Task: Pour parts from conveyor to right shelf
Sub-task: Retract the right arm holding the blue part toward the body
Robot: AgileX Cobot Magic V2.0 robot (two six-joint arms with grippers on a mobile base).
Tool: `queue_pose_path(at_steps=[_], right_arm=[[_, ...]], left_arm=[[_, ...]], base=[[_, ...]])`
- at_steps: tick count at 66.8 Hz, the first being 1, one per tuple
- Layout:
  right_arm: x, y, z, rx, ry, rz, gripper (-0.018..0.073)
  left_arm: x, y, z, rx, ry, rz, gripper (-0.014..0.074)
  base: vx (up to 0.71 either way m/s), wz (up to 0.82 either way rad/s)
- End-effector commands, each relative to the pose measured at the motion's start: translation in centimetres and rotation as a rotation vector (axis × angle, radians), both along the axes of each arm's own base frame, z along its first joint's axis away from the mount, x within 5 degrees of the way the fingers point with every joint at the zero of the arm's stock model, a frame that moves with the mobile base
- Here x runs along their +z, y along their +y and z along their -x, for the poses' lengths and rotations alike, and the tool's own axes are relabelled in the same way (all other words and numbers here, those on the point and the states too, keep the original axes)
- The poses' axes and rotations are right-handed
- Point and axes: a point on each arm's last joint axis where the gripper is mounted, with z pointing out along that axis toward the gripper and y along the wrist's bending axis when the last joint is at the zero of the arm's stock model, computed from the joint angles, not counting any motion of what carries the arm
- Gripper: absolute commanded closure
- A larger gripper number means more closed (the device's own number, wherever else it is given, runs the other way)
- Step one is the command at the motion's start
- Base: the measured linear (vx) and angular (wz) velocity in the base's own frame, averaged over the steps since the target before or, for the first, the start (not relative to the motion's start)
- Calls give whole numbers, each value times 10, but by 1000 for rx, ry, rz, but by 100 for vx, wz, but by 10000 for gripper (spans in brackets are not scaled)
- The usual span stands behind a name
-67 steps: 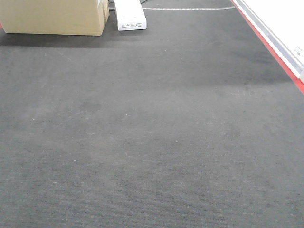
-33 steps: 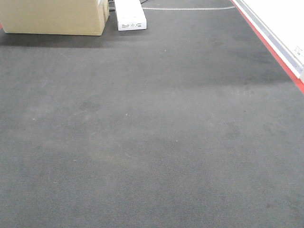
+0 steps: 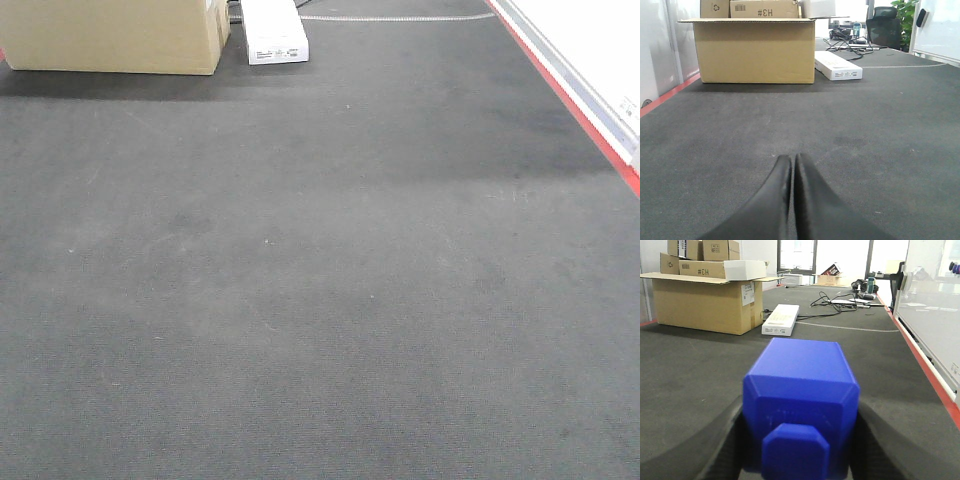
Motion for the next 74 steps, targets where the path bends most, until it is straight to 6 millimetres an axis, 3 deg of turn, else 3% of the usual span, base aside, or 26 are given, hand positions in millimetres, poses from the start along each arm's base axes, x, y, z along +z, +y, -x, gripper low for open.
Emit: queue_pose_path(at_steps=[1, 43, 74], right_arm=[[15, 0, 2, 10, -106, 0, 567], [15, 0, 2, 9, -103, 1, 567], [15, 0, 2, 9, -103, 1, 567]], left_arm=[[13, -1, 2, -9, -97, 12, 603], [13, -1, 2, -9, -97, 12, 603], [13, -1, 2, -9, -97, 12, 603]], base=[[0, 0], [-2, 3], [-21, 11]])
